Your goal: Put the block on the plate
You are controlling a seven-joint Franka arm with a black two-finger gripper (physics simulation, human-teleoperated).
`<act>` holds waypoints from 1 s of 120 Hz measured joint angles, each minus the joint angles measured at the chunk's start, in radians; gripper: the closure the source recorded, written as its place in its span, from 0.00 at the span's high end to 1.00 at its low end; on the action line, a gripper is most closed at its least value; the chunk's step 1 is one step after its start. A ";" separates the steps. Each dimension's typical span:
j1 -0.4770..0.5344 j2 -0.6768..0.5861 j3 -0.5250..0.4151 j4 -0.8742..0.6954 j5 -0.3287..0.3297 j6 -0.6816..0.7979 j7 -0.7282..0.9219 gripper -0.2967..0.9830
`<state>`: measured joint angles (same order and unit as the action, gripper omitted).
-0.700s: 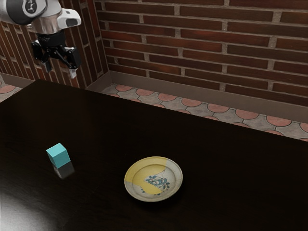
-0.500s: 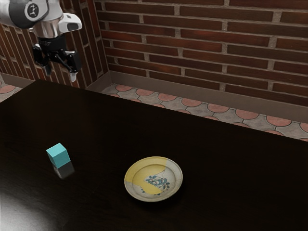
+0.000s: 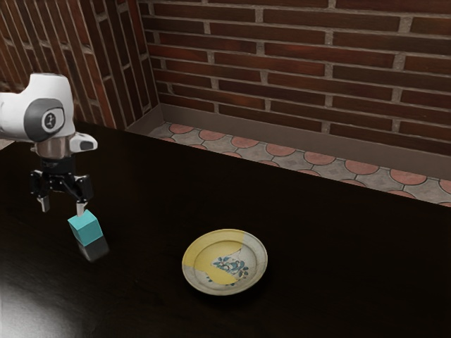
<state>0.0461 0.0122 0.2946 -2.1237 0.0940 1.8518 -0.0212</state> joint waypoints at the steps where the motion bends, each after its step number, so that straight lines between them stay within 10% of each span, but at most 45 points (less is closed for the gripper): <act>1: 0.003 0.002 0.001 -0.003 -0.001 0.007 0.004 0.77; 120: 0.057 0.241 0.007 -0.051 -0.023 0.562 0.556 0.77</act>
<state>0.1027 0.2529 0.3018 -2.1746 0.0707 2.4143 0.5352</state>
